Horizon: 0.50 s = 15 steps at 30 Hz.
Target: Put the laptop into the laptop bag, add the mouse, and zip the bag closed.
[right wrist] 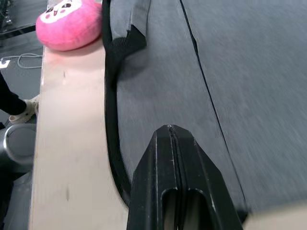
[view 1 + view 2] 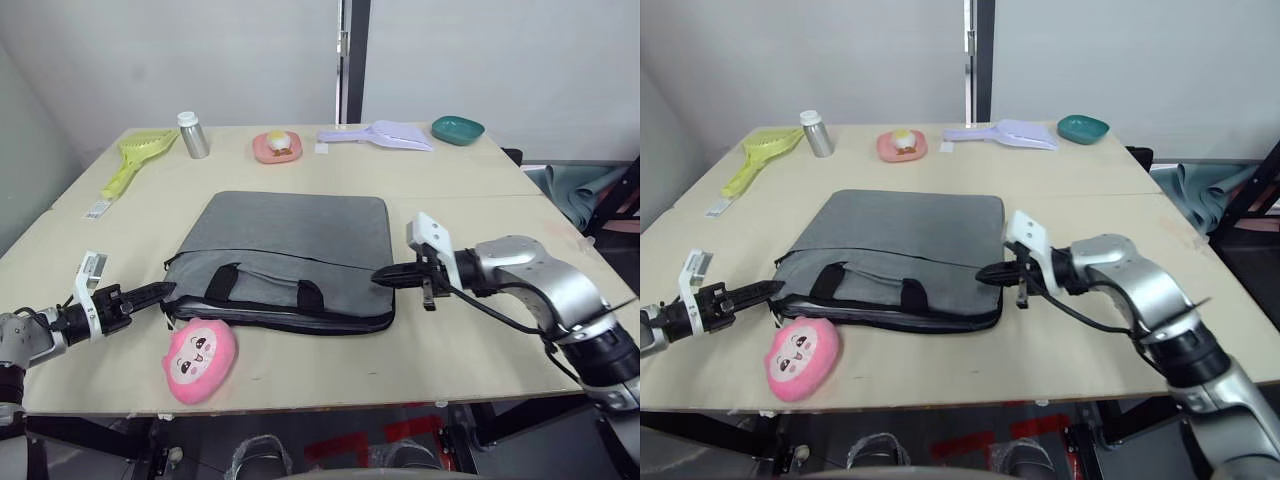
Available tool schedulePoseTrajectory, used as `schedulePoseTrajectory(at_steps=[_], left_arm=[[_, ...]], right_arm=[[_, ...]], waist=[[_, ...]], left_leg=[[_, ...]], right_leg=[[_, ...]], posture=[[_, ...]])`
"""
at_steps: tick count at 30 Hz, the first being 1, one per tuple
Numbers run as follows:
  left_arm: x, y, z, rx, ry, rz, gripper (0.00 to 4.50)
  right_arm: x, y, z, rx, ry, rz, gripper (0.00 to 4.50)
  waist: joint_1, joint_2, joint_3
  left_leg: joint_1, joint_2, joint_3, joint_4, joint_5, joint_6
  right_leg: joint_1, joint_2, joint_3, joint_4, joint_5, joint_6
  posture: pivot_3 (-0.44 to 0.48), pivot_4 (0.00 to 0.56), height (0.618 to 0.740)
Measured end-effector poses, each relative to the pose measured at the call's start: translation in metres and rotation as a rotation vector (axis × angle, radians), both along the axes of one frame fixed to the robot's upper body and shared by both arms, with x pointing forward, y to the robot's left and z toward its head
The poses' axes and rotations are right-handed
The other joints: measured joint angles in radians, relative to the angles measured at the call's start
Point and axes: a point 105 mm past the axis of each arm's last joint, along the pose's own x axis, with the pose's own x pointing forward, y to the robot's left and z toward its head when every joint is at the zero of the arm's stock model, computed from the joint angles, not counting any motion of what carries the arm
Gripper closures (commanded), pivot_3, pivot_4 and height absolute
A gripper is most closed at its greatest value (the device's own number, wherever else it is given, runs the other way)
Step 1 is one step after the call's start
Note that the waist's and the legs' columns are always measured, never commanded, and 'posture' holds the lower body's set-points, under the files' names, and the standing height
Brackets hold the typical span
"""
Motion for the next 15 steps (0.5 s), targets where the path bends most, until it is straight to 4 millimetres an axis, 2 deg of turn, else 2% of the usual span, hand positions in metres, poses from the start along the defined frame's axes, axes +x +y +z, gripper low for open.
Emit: schedulePoseTrajectory(at_steps=[2, 5, 11, 15], left_arm=[[0.003, -0.001, 0.004, -0.004, -0.013, 0.001, 2.08], [0.005, 0.003, 0.012, -0.004, -0.040, 0.013, 1.01], [-0.013, 0.027, 0.037, 0.054, -0.092, 0.014, 1.01], [-0.030, 0.037, 0.066, 0.146, -0.170, -0.059, 1.01]], right_arm=[[0.003, 0.009, -0.004, -0.005, 0.000, 0.021, 4.50], [0.007, 0.012, -0.004, -0.003, 0.002, 0.025, 4.50], [0.011, 0.019, -0.002, 0.006, -0.005, 0.049, 4.50], [0.015, 0.023, -0.002, 0.016, -0.009, 0.059, 4.50]], waist=[[0.005, 0.000, 0.000], [0.009, -0.001, 0.000], [0.000, -0.004, 0.002], [-0.004, -0.005, 0.003]], left_leg=[[-0.001, 0.000, 0.000, 0.000, 0.000, 0.000], [-0.001, 0.000, 0.000, 0.001, 0.000, 0.000], [-0.004, 0.001, -0.002, 0.000, 0.000, 0.000], [-0.005, 0.001, -0.003, 0.000, 0.000, 0.000]], right_leg=[[0.000, 0.000, 0.000, 0.000, 0.000, 0.000], [0.000, 0.000, 0.000, 0.000, 0.000, 0.000], [-0.002, 0.000, -0.002, -0.001, 0.000, 0.000], [-0.002, 0.000, -0.004, -0.001, 0.000, -0.001]], posture=[[0.000, 0.150, 0.740], [0.000, 0.150, 0.740], [0.000, 0.150, 0.740], [0.000, 0.150, 0.740]])
